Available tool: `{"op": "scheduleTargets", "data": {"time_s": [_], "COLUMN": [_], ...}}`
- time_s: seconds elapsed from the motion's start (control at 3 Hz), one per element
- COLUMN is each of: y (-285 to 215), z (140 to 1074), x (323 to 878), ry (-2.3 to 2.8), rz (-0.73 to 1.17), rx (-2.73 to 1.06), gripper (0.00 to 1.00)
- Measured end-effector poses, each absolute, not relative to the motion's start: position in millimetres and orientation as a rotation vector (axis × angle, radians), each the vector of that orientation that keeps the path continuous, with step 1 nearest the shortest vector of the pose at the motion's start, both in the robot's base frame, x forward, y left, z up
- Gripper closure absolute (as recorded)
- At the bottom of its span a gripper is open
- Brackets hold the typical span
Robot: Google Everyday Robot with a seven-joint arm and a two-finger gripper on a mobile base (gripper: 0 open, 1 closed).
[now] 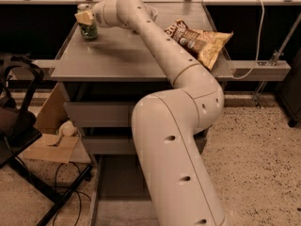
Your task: Place green can into bottom drawer
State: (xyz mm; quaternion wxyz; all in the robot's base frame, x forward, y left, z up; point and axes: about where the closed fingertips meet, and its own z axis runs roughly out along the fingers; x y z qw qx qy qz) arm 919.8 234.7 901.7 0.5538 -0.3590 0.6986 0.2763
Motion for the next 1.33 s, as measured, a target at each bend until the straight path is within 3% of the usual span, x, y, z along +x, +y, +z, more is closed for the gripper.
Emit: {"op": "scheduleTargets", "data": {"time_s": [0.67, 1.33], "y": [229, 121], "z": [914, 1042], "x": [915, 852], "ry": [1.635, 1.483], "rz": [0.645, 0.493], "rx": [-0.839, -0.724], "gripper": [1.00, 1.00]}}
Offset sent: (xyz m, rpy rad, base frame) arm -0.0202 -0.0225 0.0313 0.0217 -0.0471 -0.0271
